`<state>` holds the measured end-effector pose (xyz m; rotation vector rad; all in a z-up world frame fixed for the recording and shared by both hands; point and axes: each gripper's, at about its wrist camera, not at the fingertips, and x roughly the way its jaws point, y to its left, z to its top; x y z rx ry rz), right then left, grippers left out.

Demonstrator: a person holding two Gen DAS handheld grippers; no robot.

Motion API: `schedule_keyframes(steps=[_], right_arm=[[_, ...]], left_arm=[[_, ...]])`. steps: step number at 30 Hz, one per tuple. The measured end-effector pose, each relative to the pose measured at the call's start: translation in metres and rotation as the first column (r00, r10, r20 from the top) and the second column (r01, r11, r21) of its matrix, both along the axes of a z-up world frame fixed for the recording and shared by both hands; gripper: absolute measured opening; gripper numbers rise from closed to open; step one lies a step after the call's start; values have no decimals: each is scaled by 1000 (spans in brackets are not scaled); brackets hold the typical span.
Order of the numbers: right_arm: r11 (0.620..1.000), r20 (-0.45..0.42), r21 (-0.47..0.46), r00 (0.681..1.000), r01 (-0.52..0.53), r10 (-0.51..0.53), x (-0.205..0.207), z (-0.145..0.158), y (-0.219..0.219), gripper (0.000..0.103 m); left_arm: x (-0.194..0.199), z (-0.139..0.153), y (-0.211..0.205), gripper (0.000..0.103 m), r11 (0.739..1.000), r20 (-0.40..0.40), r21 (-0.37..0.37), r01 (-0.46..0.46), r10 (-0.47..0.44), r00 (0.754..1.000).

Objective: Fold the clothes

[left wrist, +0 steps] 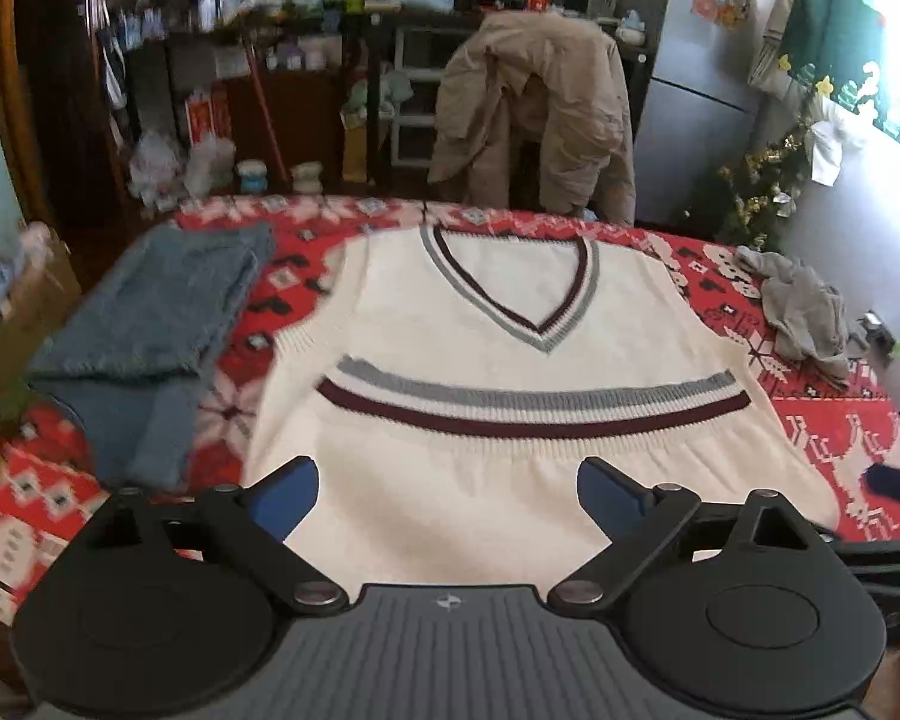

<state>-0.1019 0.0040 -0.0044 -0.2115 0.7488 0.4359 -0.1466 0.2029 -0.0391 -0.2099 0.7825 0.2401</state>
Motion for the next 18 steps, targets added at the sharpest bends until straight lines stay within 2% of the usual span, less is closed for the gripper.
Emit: schedule_keyframes(steps=[4,7,9,10,11,12,13,14,15,16,18], right_arm=[[999,23,40,1000,-4,4,7,-15,4,102],[995,-5,98,1000,18,-17,13,-22,-2,101],[989,-30,144,999,33,-29,17,-27,-7,98],[987,-38,154,998,46,-40,19,-29,-9,91],[986,-49,157,998,52,-45,21,-33,-8,87],[985,-61,161,997,58,-49,22,-36,-8,76],[984,-72,163,996,64,-53,24,-39,-8,60],[987,-79,150,996,53,-42,25,-43,-5,51],[990,-86,136,996,43,-31,26,-47,-1,34],[992,-88,123,996,30,-20,26,-50,2,24],[995,-84,96,996,5,3,26,-57,10,18]], left_arm=[[8,-20,6,93,996,-15,-93,-11,10,1000],[12,-30,7,79,987,-35,-162,11,-17,999],[15,-33,6,57,980,-38,-197,28,-37,999],[17,-36,5,49,978,-49,-206,33,-44,998],[19,-40,3,33,976,-59,-215,37,-51,997],[22,-43,2,17,974,-70,-224,41,-58,996],[24,-46,0,10,972,-80,-229,45,-65,995],[27,-49,-3,5,975,-88,-218,51,-71,994],[29,-52,-6,5,976,-88,-210,60,-80,993],[30,-54,-9,5,976,-89,-203,73,-93,992],[33,-61,-15,5,976,-108,-197,96,-119,987]])
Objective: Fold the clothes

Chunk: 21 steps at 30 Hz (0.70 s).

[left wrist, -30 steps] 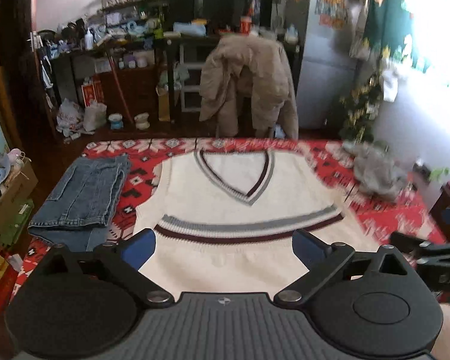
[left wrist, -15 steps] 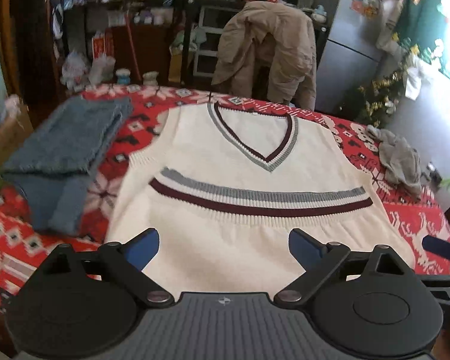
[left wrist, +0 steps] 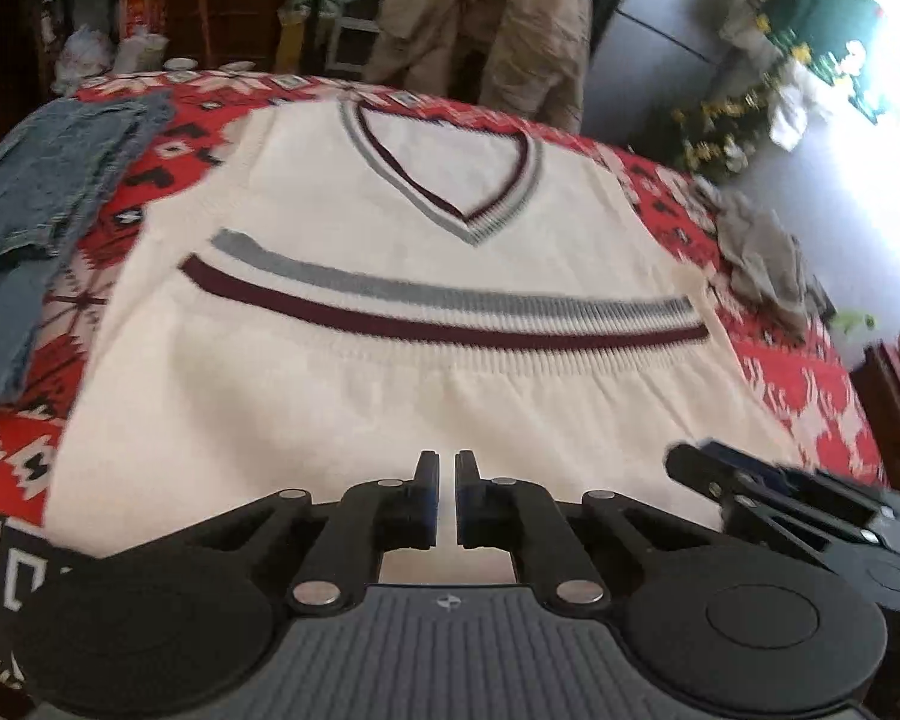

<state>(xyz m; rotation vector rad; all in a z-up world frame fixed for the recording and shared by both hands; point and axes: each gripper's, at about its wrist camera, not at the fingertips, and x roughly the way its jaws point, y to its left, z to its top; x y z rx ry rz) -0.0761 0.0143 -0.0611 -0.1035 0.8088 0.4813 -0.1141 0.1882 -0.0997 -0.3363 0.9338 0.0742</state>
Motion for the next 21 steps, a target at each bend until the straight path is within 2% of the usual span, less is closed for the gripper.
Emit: schedule_keyframes(steps=[2,6,8,12,15,17,19,21], right_arm=[[999,7,-23,1000,-25,25,-1,-5,7,17],[996,-58,-23,995,-81,79,-3,-19,13,17],[994,-60,-54,994,-100,97,-7,-25,13,17],[980,-11,-115,987,-162,162,-26,-29,9,16],[978,-20,-91,982,-189,188,-35,-25,2,18],[976,-25,-74,979,-206,205,-42,-22,-2,18],[979,-11,-9,979,-204,204,-46,-14,-7,18],[979,11,39,979,-201,201,-48,-8,-5,18]], left_arm=[[0,-6,-3,5,1000,-23,15,16,-15,1000],[-6,-16,-3,6,998,-74,51,28,-25,997],[-10,-18,-3,6,997,-80,70,38,-32,996],[-22,-16,1,6,996,-87,70,49,-42,995],[-30,-11,3,6,998,-75,47,47,-44,996],[-35,-3,3,6,998,-23,29,50,-49,999],[-34,2,3,6,999,18,-3,54,-53,998],[-29,-1,3,6,998,21,-43,53,-52,998]])
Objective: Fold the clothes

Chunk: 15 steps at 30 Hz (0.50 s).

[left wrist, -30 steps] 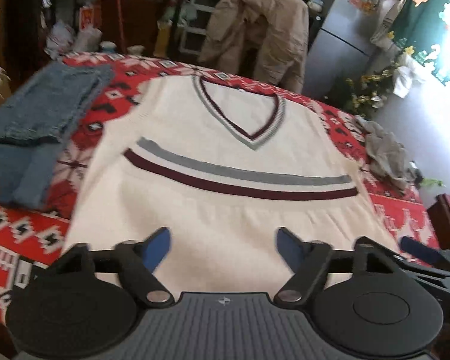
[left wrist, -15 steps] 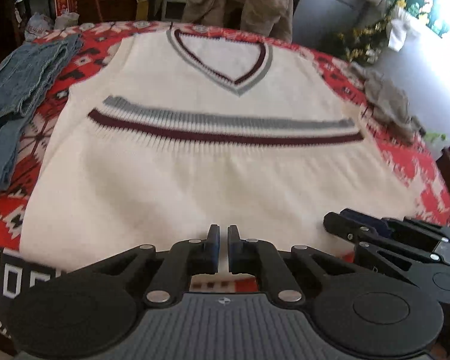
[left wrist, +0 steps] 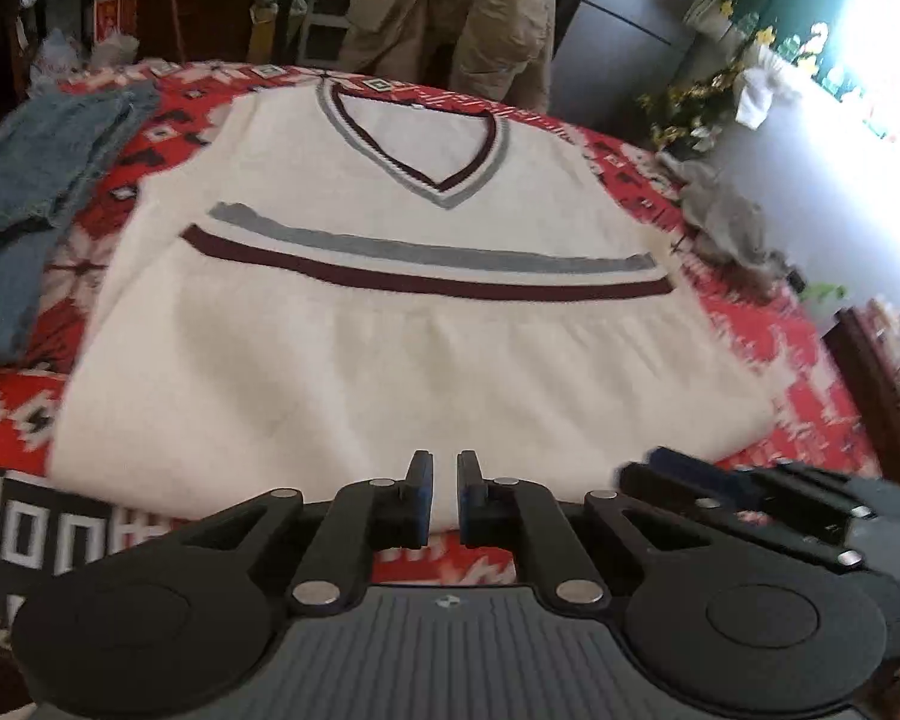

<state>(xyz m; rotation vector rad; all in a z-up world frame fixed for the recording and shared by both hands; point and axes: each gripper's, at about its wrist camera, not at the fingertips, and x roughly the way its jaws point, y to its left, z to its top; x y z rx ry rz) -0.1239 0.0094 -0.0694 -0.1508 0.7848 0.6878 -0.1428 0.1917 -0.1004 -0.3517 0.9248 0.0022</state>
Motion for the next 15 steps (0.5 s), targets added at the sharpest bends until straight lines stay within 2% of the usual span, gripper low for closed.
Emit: schedule_keyframes(steps=[4,9,11,15], right_arm=[[1000,3,-26,1000,0,0,7,-7,18,18],[997,15,-79,1000,-17,18,4,-24,30,18],[994,39,-96,998,-42,46,-3,-25,27,18],[993,56,-102,996,-56,62,-9,-20,20,18]], left_arm=[[12,-11,-2,7,999,-35,-51,0,-2,999],[7,-18,-6,7,1000,-58,0,14,-14,998],[3,-19,-6,7,999,-56,26,25,-23,998],[-6,-15,0,7,999,-42,33,21,-20,999]])
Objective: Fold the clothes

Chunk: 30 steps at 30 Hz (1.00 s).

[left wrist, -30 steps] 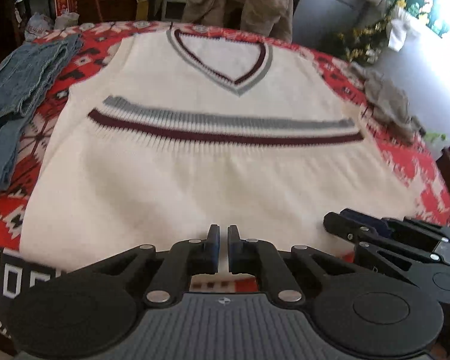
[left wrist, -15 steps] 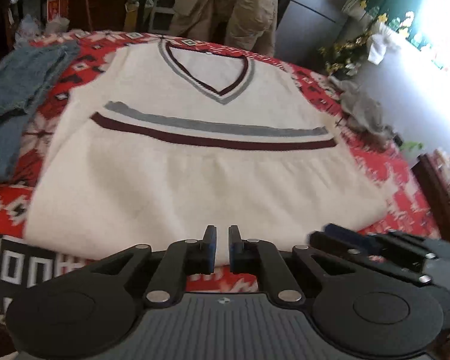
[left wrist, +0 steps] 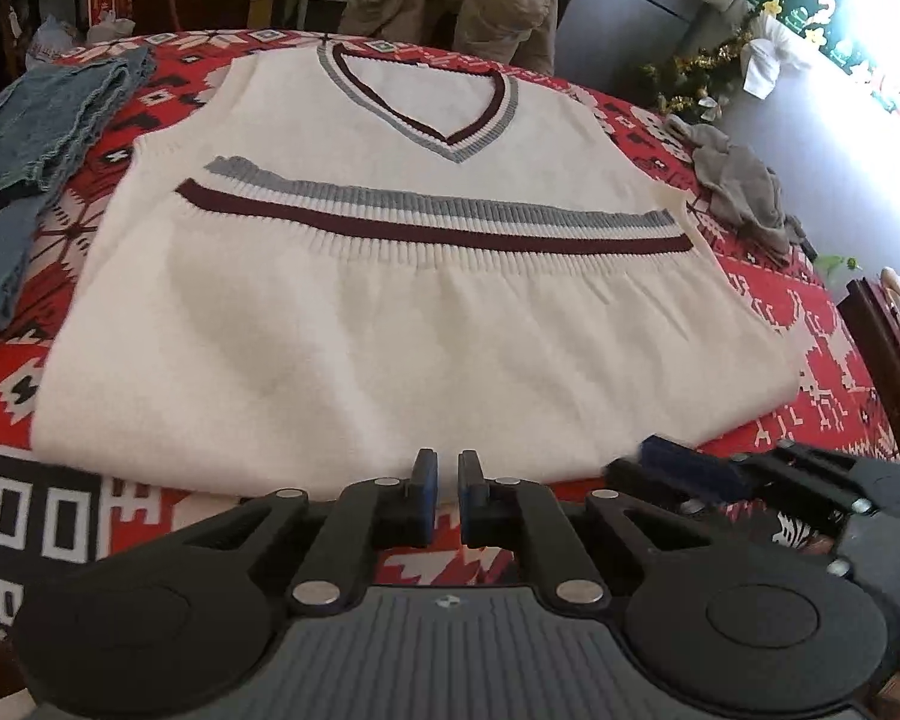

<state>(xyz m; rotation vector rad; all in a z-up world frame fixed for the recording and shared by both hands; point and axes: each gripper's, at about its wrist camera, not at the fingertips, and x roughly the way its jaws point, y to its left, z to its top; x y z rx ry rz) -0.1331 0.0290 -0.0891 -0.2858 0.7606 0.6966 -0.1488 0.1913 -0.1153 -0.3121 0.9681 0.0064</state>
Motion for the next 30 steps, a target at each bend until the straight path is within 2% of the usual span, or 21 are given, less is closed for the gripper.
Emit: schedule_keyframes(steps=[2,5,11,14,17,19,20,21,25,28,30], right_arm=[[1000,26,12,999,22,-22,-1,6,-7,18],[990,29,74,992,122,-124,12,15,-32,18],[953,-4,28,953,302,-302,50,-2,-78,18],[949,2,20,949,314,-314,47,-5,-95,18],[941,-9,17,941,338,-338,45,-6,-109,18],[929,-19,13,929,370,-370,45,-6,-117,18],[920,-25,18,920,392,-392,45,-4,-121,18],[909,-37,40,910,414,-413,46,-2,-127,18],[883,-65,156,897,442,-438,48,15,-142,18],[889,-53,168,904,427,-424,55,18,-136,18],[903,-38,123,911,412,-411,64,14,-124,18]], left_arm=[[-5,3,7,11,1000,21,16,-22,22,1000],[-10,3,26,11,996,28,30,-81,80,996],[-17,-4,68,9,979,-7,-3,-203,203,979],[-26,-4,82,9,971,-8,-15,-240,240,971],[-35,-4,95,4,964,-17,-48,-261,260,965],[-40,-1,101,4,957,-30,-76,-281,280,960],[-43,3,103,10,953,-20,-78,-293,293,956],[-45,7,104,14,949,-7,-82,-303,303,953],[-49,21,104,15,946,73,-141,-292,304,950],[-36,17,97,15,955,72,-126,-268,278,958],[-24,12,91,15,964,58,-106,-245,252,966]])
